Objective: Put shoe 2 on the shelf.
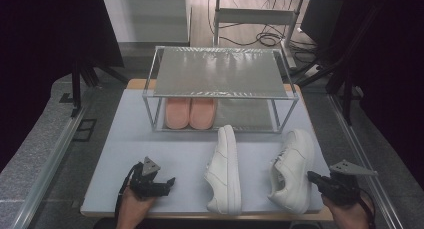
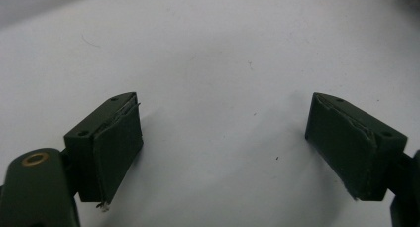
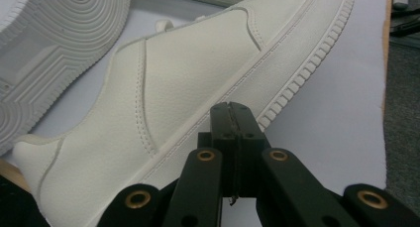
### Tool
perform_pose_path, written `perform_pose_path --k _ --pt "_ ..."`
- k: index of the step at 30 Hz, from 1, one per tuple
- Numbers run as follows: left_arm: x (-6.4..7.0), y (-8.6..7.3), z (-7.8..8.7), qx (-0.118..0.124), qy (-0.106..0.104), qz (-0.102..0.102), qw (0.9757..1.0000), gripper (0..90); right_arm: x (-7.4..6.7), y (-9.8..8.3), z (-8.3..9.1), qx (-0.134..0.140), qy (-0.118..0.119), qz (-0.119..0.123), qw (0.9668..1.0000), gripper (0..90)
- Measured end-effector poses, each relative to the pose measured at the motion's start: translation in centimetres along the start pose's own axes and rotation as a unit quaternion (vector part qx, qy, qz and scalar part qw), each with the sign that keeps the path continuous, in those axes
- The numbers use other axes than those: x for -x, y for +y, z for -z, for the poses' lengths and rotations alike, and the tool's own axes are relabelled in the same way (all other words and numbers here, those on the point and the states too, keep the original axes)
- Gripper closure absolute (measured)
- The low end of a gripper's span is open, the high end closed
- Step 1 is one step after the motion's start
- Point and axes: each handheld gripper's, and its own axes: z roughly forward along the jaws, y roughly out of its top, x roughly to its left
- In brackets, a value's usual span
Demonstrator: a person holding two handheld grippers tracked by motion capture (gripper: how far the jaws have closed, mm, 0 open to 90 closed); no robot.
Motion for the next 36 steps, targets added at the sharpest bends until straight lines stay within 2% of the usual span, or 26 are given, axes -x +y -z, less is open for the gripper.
perform_pose_path --k 6,15,19,23,25,26,28,29,32,36 --pt "0.0 0.0 0.0 0.0 0.0 0.0 1.0 14.4 0.7 -0.8 0.5 -0.004 -0.025 -0.005 0.9997 89.9" --pt "0.0 0.0 0.0 -0.001 0.0 0.0 1.0 14.4 2.3 -2.8 0.5 -0.024 -0.061 -0.032 0.9974 89.9" --pt "0.0 0.0 0.0 -0.001 0.0 0.0 1.0 14.4 3.3 -3.6 0.4 -0.016 -0.05 -0.059 0.9969 89.9" --pt "0.0 0.0 0.0 -0.001 0.0 0.0 1.0 14.4 3.9 -4.1 -0.3 -0.031 -0.081 -0.067 0.994 89.9" --pt "0.0 0.0 0.0 -0.001 0.0 0.0 1.0 14.4 4.4 -4.5 -1.0 -0.048 -0.089 -0.074 0.9921 89.9" --pt "0.0 0.0 0.0 -0.001 0.0 0.0 1.0 14.4 4.7 -4.9 -1.6 -0.055 -0.088 -0.076 0.9917 90.0" --pt "0.0 0.0 0.0 -0.001 0.001 0.0 1.0 14.5 5.0 -5.3 -2.0 -0.037 -0.065 -0.098 0.9924 90.0" --pt "0.0 0.0 0.0 -0.001 0.001 0.0 1.0 14.5 5.0 -5.3 -2.2 -0.033 -0.059 -0.1 0.9927 89.9" --pt "0.0 0.0 0.0 -0.001 0.001 0.0 1.0 14.5 4.4 -4.9 -2.6 -0.036 -0.062 -0.088 0.9935 89.9" --pt "0.0 0.0 0.0 -0.001 0.001 0.0 1.0 14.6 4.0 -4.3 -3.4 -0.037 -0.054 -0.08 0.9947 89.9"
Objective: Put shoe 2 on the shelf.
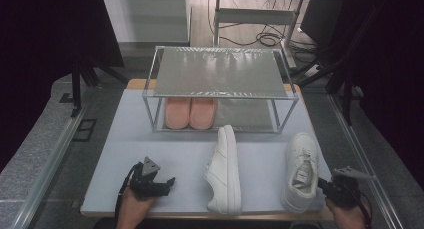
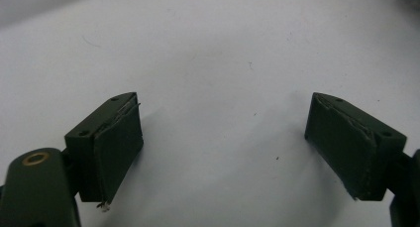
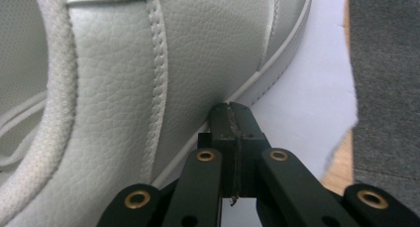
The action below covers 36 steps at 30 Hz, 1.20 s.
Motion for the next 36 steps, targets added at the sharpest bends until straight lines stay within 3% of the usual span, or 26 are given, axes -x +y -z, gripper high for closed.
perform_pose_path --k 9,18,36 --pt "0.0 0.0 0.0 0.001 0.0 0.0 1.0 14.6 0.1 0.1 -0.3 -0.001 0.01 -0.001 1.0 86.4" --pt "0.0 0.0 0.0 0.001 0.0 0.0 1.0 14.6 -0.1 0.8 1.9 0.021 0.015 0.004 0.9996 88.3" --pt "0.0 0.0 0.0 0.0 0.0 -0.001 1.0 14.6 -3.5 3.8 5.1 0.058 0.055 0.046 0.9958 89.9"
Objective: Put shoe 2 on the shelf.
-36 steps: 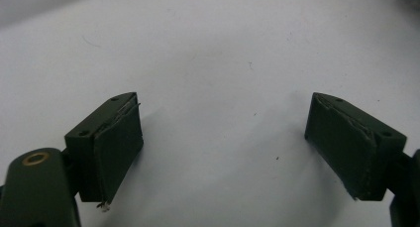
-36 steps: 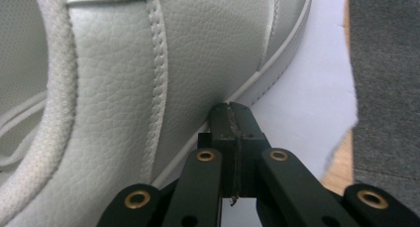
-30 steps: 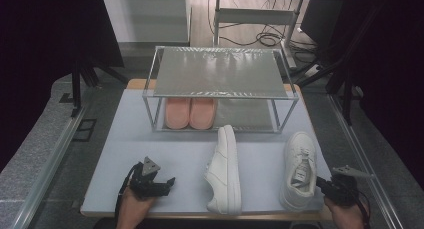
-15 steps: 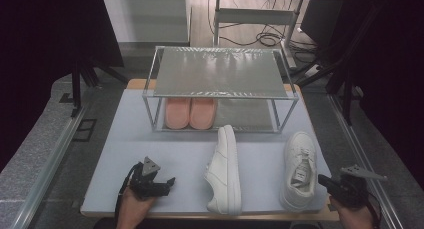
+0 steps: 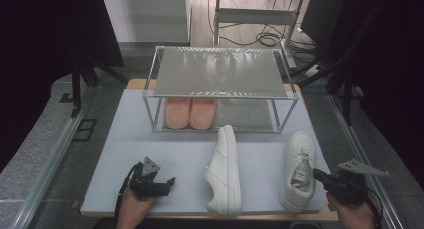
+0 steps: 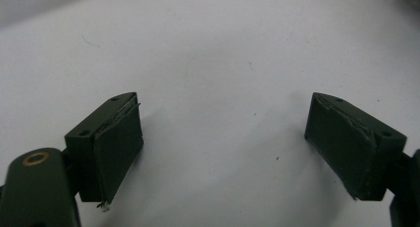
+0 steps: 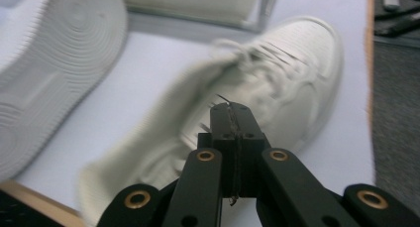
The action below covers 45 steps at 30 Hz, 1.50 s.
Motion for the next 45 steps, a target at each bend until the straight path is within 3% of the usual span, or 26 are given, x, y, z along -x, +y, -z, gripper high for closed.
perform_pose_path --k 10,19,33,45 --pt "0.0 0.0 0.0 0.0 0.0 0.0 1.0 14.6 -2.6 1.2 -1.6 -0.003 0.04 0.027 0.9988 89.9" --pt "0.0 0.0 0.0 0.001 0.0 0.001 1.0 14.6 -5.6 1.7 -3.3 -0.008 0.079 0.051 0.9955 89.8" --pt "0.0 0.0 0.0 0.001 0.0 0.001 1.0 14.6 -10.6 2.2 -6.0 -0.027 0.13 0.094 0.9866 89.8" --pt "0.0 0.0 0.0 0.001 0.0 0.001 1.0 14.6 -13.3 2.9 -8.0 -0.038 0.158 0.112 0.9803 89.9"
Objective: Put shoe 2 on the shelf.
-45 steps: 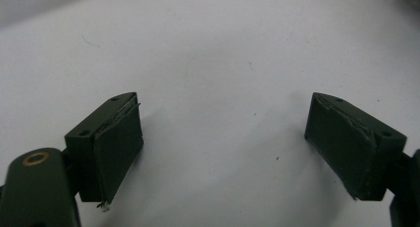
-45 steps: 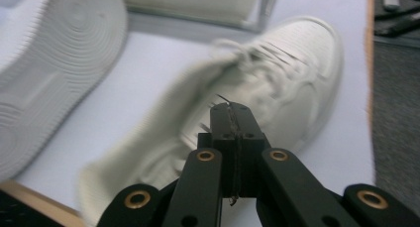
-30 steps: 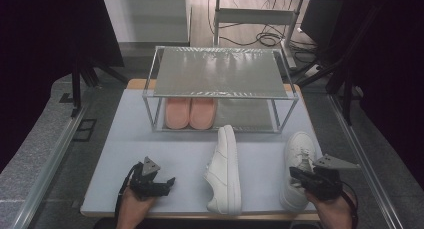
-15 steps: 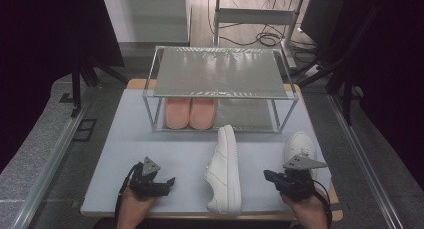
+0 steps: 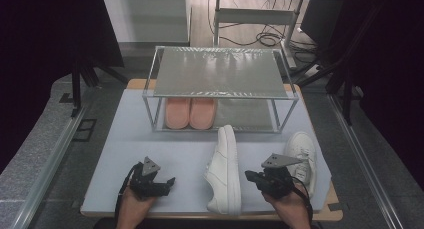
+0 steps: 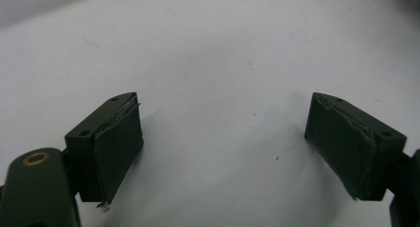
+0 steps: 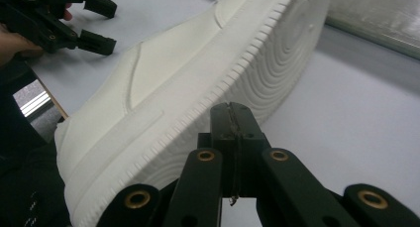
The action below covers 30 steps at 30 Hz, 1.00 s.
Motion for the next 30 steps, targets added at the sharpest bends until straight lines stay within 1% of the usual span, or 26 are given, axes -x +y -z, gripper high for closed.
perform_pose_path --k 6,11,21,24,30 --pt "0.0 0.0 0.0 0.0 0.0 0.0 1.0 14.6 -0.7 0.7 -0.9 0.0 0.008 0.011 0.9999 89.8" --pt "0.0 0.0 0.0 0.001 0.001 0.0 1.0 14.6 -1.3 1.1 -1.4 -0.001 0.01 0.019 0.9998 89.8" --pt "0.0 0.0 0.0 0.001 0.001 0.0 1.0 14.7 -1.7 1.6 -1.8 -0.001 0.015 0.027 0.9995 89.7" --pt "0.0 0.0 0.0 0.0 0.0 0.0 1.0 14.7 -1.8 1.6 -2.1 -0.002 0.012 0.032 0.9994 89.8" --pt "0.0 0.0 0.0 0.0 0.0 0.0 1.0 14.7 -1.6 1.2 -1.8 -0.007 0.008 0.029 0.9995 89.8"
